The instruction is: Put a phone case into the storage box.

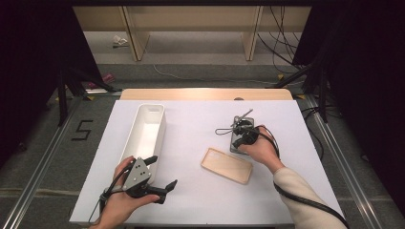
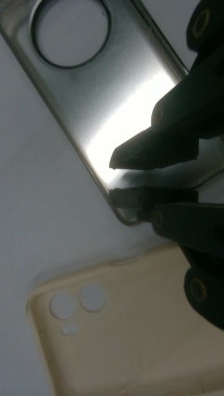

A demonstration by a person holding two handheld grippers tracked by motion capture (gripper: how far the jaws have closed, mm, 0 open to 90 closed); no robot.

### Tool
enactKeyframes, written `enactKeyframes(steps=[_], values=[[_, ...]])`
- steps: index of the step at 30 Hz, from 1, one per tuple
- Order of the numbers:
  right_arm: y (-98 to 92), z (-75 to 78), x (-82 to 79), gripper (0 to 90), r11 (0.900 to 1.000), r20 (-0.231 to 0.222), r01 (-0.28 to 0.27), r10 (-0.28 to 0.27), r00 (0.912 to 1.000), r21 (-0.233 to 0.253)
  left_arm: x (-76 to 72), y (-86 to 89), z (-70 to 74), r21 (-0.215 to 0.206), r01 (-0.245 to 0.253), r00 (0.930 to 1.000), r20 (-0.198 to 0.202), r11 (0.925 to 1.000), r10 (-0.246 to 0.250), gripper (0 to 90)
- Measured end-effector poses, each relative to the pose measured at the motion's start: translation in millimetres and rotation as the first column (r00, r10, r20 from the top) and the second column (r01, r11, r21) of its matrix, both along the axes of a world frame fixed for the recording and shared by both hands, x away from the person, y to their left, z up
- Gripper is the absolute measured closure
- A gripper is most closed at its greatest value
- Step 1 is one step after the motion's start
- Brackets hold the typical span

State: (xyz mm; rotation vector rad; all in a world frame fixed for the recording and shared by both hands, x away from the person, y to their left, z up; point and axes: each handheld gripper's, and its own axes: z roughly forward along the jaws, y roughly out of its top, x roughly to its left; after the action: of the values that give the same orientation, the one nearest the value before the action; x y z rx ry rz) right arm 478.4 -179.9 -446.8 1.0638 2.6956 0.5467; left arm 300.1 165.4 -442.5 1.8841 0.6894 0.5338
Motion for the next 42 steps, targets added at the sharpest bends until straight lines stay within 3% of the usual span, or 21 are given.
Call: enactKeyframes(steps=[2, 4, 6, 7, 8, 9, 10, 13, 24, 28, 37, 42], values=[[-1.4, 5.1, -0.4, 63.9, 0.994, 0.006, -0.087, 0.087, 0.9962, -0.068, 0.0, -0.4, 0.0, 0.002, 0.001, 1.0, 0.0, 1.0, -0.001, 1.6], [-4.2, 8.5, -0.6, 56.0, 0.971, 0.033, -0.188, 0.194, 0.9804, -0.145, 0.0, -0.7, -0.1, 0.003, 0.002, 1.0, 0.001, 1.0, -0.002, 1.6], [-5.9, 10.7, -0.9, 48.3, 0.949, 0.026, -0.249, 0.259, 0.9656, -0.195, 0.0, -1.0, -0.4, 0.001, 0.0, 1.0, -0.002, 1.0, 0.0, 1.6], [-6.3, 11.3, -1.1, 44.9, 0.938, 0.019, -0.273, 0.283, 0.9588, -0.211, 0.0, -1.1, -0.5, 0.002, 0.0, 1.0, -0.003, 1.0, 0.0, 1.7], [-6.3, 11.3, -1.1, 44.9, 0.938, 0.019, -0.273, 0.283, 0.9588, -0.211, 0.0, -1.1, -0.5, 0.002, 0.0, 1.0, -0.003, 1.0, 0.0, 1.6], [-6.0, 11.8, -1.6, 41.6, 0.931, 0.008, -0.287, 0.296, 0.9551, -0.224, 0.1, -1.1, -0.6, 0.004, 0.001, 1.0, -0.002, 1.0, -0.001, 1.6], [-5.1, 12.4, -2.2, 37.1, 0.916, -0.013, -0.318, 0.325, 0.9457, -0.246, -0.1, -1.3, -0.6, 0.004, -0.001, 1.0, -0.002, 1.0, 0.001, 1.6], [-2.6, 11.7, -2.8, 31.4, 0.897, -0.023, -0.346, 0.354, 0.9351, -0.274, 0.0, -0.9, -0.6, 0.006, -0.002, 1.0, -0.002, 1.0, 0.002, 1.6], [5.6, 12.8, -2.9, 30.0, 0.865, -0.042, -0.378, 0.387, 0.9213, -0.331, -0.2, -1.0, -0.5, 0.004, -0.001, 1.0, -0.003, 1.0, 0.001, 1.6], [6.6, 12.8, -2.5, 29.6, 0.859, -0.047, -0.379, 0.387, 0.9208, -0.344, -0.3, -1.0, -0.3, 0.005, 0.0, 1.0, -0.001, 1.0, 0.0, 1.6], [6.2, 12.4, -2.1, 28.3, 0.86, -0.047, -0.372, 0.381, 0.9234, -0.349, -0.4, -1.0, -0.4, 0.005, 0.0, 1.0, -0.001, 1.0, 0.0, 1.5], [7.3, 10.9, -1.8, 29.5, 0.849, -0.058, -0.384, 0.391, 0.9187, -0.363, -0.5, -1.0, -0.3, 0.005, 0.0, 1.0, -0.001, 1.0, 0.0, 1.5]])
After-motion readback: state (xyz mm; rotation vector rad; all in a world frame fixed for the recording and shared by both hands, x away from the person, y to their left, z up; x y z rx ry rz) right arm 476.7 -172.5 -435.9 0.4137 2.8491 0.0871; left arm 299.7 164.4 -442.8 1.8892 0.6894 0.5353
